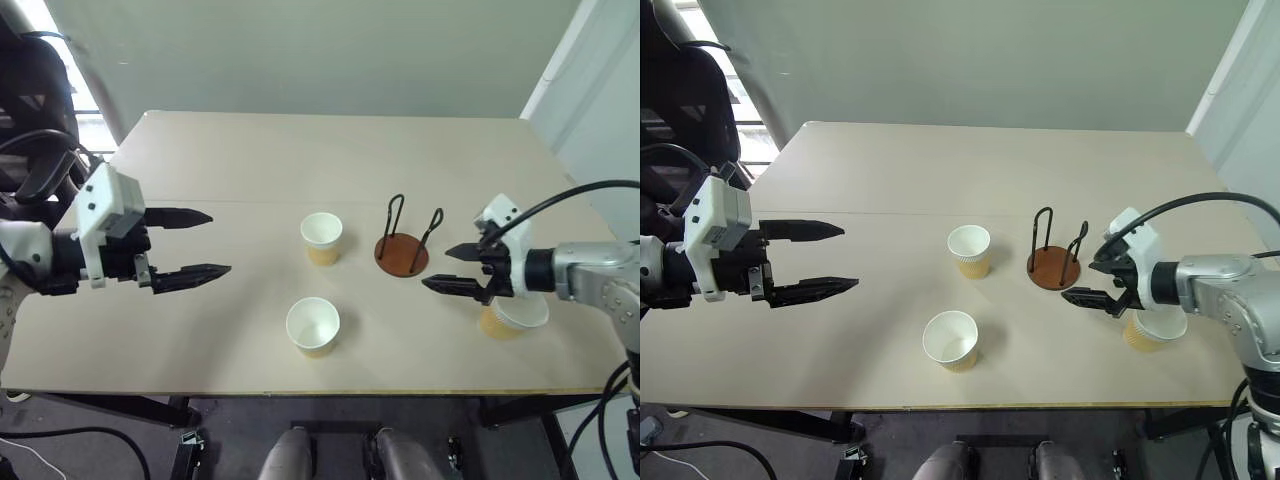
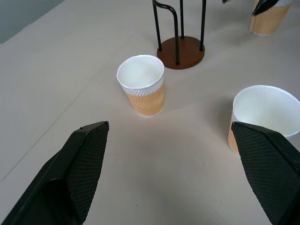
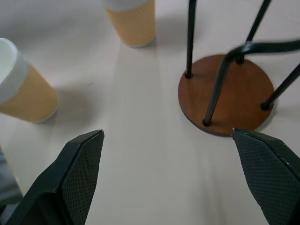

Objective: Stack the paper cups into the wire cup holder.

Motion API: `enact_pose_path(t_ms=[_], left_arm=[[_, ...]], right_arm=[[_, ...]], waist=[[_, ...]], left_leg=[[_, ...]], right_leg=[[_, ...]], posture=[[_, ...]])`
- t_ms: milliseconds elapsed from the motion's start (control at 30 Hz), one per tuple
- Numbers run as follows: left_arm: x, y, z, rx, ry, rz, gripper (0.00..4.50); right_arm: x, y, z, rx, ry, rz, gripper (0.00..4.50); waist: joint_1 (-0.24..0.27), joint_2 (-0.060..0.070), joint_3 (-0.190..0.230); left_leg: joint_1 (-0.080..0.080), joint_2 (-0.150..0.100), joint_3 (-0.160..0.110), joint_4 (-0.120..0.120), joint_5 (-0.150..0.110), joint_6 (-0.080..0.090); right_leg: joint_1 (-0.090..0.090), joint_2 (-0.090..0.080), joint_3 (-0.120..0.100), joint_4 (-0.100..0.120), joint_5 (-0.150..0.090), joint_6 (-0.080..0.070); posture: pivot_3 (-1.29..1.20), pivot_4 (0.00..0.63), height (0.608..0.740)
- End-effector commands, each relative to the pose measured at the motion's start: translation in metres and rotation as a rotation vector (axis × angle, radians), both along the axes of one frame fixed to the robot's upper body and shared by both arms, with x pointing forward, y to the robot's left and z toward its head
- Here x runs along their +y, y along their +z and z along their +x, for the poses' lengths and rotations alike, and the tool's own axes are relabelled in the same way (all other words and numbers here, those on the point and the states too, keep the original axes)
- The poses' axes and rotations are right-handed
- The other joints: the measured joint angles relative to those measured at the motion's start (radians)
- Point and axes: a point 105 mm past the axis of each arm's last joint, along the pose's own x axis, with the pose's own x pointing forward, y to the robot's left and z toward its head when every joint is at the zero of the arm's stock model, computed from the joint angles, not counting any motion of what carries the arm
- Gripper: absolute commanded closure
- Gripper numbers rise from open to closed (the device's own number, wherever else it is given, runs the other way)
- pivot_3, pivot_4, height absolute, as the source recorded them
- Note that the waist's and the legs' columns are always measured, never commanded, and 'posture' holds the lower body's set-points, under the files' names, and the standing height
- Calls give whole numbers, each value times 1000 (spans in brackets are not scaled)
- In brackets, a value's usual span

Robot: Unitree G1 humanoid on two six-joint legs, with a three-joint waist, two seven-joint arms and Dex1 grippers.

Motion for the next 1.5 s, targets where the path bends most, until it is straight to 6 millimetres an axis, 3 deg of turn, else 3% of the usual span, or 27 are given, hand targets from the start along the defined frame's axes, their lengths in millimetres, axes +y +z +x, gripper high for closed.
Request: enact_pose_path(t_ms=[33, 233, 567, 700, 1000, 1067, 1267, 1500], left_arm=[[-4, 11, -3, -48, -8, 3, 31], [-4, 9, -4, -45, 3, 10, 31], [-5, 3, -11, -21, -4, 35, 31], [-5, 3, -12, -22, -5, 54, 0], [-4, 6, -14, -28, -2, 55, 0], [-4, 6, -15, -28, -2, 59, 0], [-3, 8, -16, -26, -3, 62, 0], [-5, 8, -17, -20, -16, 68, 0]], right_arm=[[-1, 0, 8, -31, -65, -15, 0], [7, -5, 33, -94, -158, 17, 0], [15, 9, 60, -227, -229, 75, 0], [15, 11, 65, -250, -250, 83, 973], [22, 11, 64, -252, -205, 91, 4298], [24, 8, 61, -234, -168, 83, 4467], [48, -2, 2, -168, 282, 79, 4467], [55, -3, -43, -116, 551, 59, 4467]], waist=[[0, 0, 0], [0, 0, 0], [1, 0, 0], [1, -1, 0], [1, -1, 0], [1, -1, 0], [2, -2, -1], [1, -2, -1]], left_leg=[[0, 0, 0, 0, 0, 0], [0, 0, 0, 0, 0, 0], [-1, 0, -1, 0, -1, 0], [-2, 0, -1, 0, -1, 0], [-3, 0, -1, 0, -1, -1], [-3, 0, -1, 0, -1, -1], [-5, 0, -2, 0, -2, -3], [-5, 0, -2, 0, -1, -4]], right_leg=[[0, 0, 0, 0, 0, 0], [0, 0, 0, 0, 1, 1], [-1, 0, 0, 0, 1, 0], [-3, 0, -1, 0, 1, 0], [-4, 0, -1, 0, 1, 0], [-4, 0, -1, 0, 1, 0], [-4, 0, -2, -1, 0, -1], [-4, 0, -2, -1, 0, -1]], posture=[[0, 150, 740], [0, 150, 740], [0, 150, 740], [0, 150, 740], [0, 150, 740], [0, 150, 740], [0, 150, 740], [0, 150, 740]])
